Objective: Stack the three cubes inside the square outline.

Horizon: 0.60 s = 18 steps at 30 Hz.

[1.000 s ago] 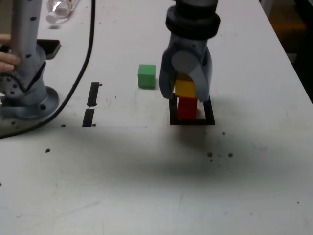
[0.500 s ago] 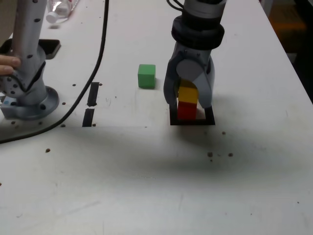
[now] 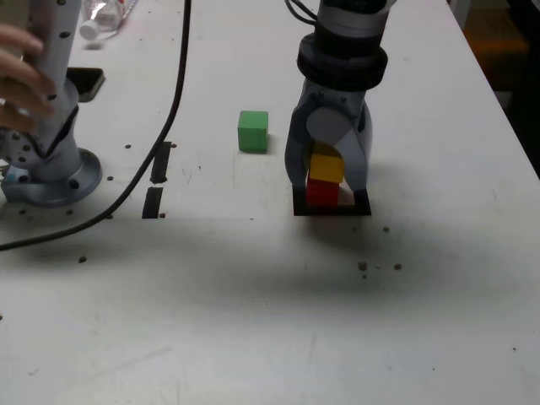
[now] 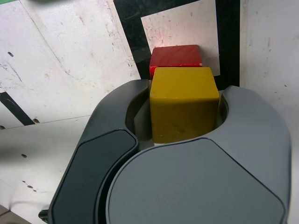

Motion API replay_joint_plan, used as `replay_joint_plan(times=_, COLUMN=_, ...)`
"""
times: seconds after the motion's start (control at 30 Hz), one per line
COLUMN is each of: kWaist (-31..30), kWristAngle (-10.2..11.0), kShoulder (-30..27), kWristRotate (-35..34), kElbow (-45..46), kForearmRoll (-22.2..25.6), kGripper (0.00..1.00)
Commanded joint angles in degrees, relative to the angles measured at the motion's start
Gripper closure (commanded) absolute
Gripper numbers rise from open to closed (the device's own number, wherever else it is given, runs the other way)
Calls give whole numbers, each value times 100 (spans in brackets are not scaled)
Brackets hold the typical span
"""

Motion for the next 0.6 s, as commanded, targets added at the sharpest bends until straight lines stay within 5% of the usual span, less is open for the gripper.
replay_joint_plan(times=0.0, kWaist=12, kWristAngle=-5, kShoulder=8, kWristRotate=5, kElbow=26, kForearmRoll=-16, kGripper=67)
replay_joint_plan(times=0.57, kWaist=12, kWristAngle=-13, kShoulder=-5, kWristRotate=81, kElbow=114, kForearmRoll=-90, kGripper=40)
